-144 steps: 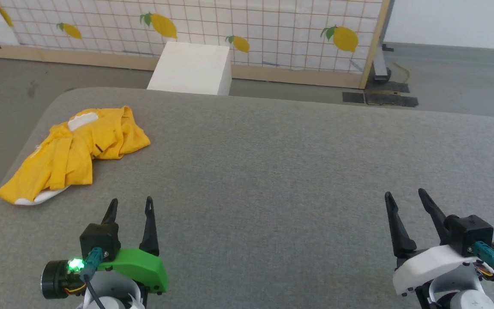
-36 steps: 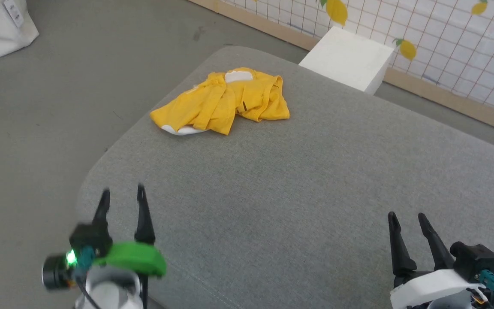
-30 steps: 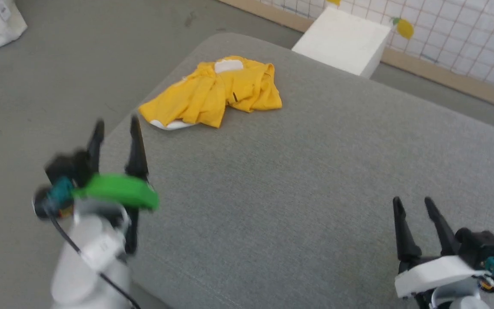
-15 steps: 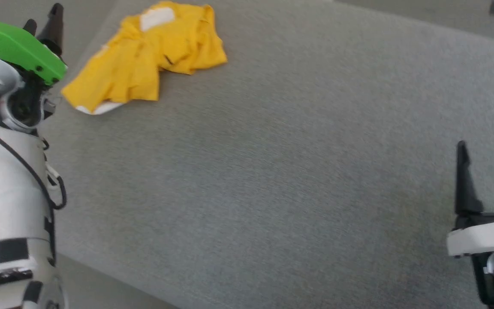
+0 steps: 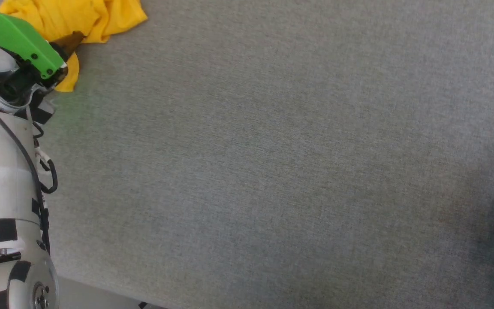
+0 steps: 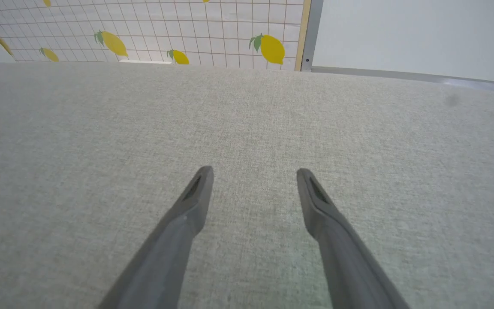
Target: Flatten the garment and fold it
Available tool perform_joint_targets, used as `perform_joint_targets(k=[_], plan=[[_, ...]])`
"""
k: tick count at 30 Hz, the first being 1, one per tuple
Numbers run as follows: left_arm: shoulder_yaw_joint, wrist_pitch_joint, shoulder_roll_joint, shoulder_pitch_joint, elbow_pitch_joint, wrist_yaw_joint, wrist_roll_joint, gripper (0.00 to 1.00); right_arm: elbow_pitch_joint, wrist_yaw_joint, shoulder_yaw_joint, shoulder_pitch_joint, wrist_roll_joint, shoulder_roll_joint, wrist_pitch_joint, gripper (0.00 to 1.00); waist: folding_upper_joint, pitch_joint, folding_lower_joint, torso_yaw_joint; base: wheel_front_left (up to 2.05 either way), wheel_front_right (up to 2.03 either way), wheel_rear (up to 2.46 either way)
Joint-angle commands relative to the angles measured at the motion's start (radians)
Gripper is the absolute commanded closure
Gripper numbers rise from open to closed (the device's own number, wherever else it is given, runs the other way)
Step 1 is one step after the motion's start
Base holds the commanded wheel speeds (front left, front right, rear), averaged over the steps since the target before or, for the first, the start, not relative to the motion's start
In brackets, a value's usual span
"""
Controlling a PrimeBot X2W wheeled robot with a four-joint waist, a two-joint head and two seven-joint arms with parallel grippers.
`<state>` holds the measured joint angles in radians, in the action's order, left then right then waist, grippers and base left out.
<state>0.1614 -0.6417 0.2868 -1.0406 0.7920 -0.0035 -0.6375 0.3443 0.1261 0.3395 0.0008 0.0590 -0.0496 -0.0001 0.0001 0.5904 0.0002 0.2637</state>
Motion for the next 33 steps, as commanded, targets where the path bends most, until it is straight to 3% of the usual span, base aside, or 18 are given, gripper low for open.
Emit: perform_joint_targets(k=[1, 5, 9, 11, 15, 24, 27, 33], plan=[[-0.007, -0.003, 0.001, -0.014, 0.005, 0.011, 0.004, 0.0, 0.014, 0.005, -0.003, 0.005, -0.004, -0.001, 0.004, 0.0, -0.0001, 0.052, -0.0002, -0.029, 0.0, 0.0, 0.0], [-0.033, -0.023, 0.008, -0.009, 0.045, 0.022, 0.023, 0.0, 0.032, 0.005, -0.01, -0.002, 0.007, -0.001, 0.012, 0.0, -0.0001, 0.069, -0.0002, -0.029, 0.0, 0.0, 0.0], [-0.036, -0.018, 0.006, -0.016, 0.054, -0.006, 0.012, 0.0, 0.033, 0.005, -0.004, -0.005, 0.007, -0.001, 0.012, 0.0, -0.0001, 0.069, -0.0002, -0.03, 0.0, 0.0, 0.0], [-0.03, 0.0, 0.009, -0.018, 0.055, -0.019, 0.004, 1.0, 0.03, 0.005, -0.002, -0.007, 0.007, -0.001, 0.011, 0.0, -0.0001, 0.062, -0.0002, -0.03, 0.0, 0.0, 0.0], [-0.01, 0.097, 0.026, -0.021, 0.045, -0.036, 0.002, 1.0, 0.016, 0.005, -0.01, -0.011, 0.01, -0.001, 0.005, 0.0, -0.0001, 0.04, -0.0002, -0.031, 0.0, 0.0, 0.0], [-0.006, 0.426, 0.079, -0.053, -0.015, -0.086, 0.054, 1.0, -0.064, 0.005, -0.051, -0.03, 0.024, -0.001, -0.027, 0.0, -0.0001, -0.065, -0.0002, -0.025, 0.0, 0.0, 0.0], [-0.012, 0.476, 0.088, -0.088, -0.038, -0.097, 0.056, 1.0, -0.104, 0.005, -0.066, -0.035, 0.038, -0.001, -0.043, 0.0, -0.0001, -0.116, -0.0002, -0.026, 0.0, 0.0, 0.0], [-0.081, 0.469, 0.087, -0.207, -0.142, -0.12, 0.051, 1.0, -0.197, 0.005, -0.093, -0.036, 0.075, -0.001, -0.086, 0.0, -0.0001, -0.234, -0.0002, -0.037, 0.0, 0.0, 0.0]])
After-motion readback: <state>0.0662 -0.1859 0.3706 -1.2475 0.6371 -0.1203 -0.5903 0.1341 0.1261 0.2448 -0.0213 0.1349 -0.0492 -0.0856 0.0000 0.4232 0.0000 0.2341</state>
